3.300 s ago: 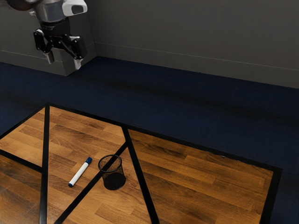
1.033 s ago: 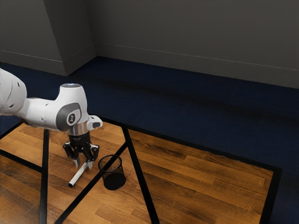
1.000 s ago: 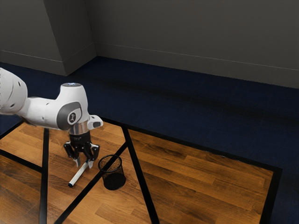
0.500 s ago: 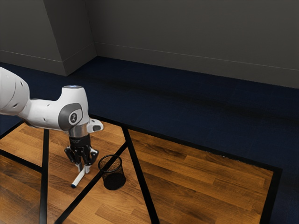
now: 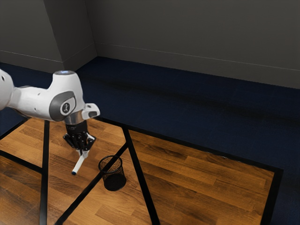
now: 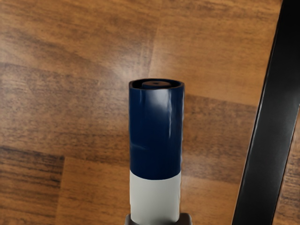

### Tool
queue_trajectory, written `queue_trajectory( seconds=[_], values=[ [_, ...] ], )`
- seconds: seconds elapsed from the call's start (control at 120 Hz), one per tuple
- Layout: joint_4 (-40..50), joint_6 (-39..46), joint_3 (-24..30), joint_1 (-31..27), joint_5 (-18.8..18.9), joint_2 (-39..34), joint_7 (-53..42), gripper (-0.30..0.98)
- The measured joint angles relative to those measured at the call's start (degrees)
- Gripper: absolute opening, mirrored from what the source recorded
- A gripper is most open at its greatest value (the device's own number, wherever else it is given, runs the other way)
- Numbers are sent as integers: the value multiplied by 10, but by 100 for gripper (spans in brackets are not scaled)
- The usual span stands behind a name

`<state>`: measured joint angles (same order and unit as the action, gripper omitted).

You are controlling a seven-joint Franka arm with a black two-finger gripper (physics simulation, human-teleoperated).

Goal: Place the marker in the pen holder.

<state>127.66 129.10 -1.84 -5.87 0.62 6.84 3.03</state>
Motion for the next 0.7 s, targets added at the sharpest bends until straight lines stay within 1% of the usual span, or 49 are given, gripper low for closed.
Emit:
queue_trajectory(
  seconds=[0.075, 0.142, 0.225, 0.292, 0.358, 0.417, 0.508, 0.625, 0.7],
  values=[
    [9, 43, 5, 3, 15, -11, -1, -10],
    [25, 86, 23, 3, 24, -34, 0, -10],
    [45, 127, 55, 3, 34, -95, 1, -10],
    [69, 149, 68, 14, 39, -151, 2, -10],
    [100, 165, 79, 14, 40, -196, 5, -10],
    [118, 174, 98, 13, 41, -225, 7, -10],
    [142, 184, 135, 11, 41, -255, 15, -10],
    [184, 191, 199, 9, 40, -283, 35, -10],
    [208, 194, 221, 9, 37, -302, 50, -10]
  ],
)
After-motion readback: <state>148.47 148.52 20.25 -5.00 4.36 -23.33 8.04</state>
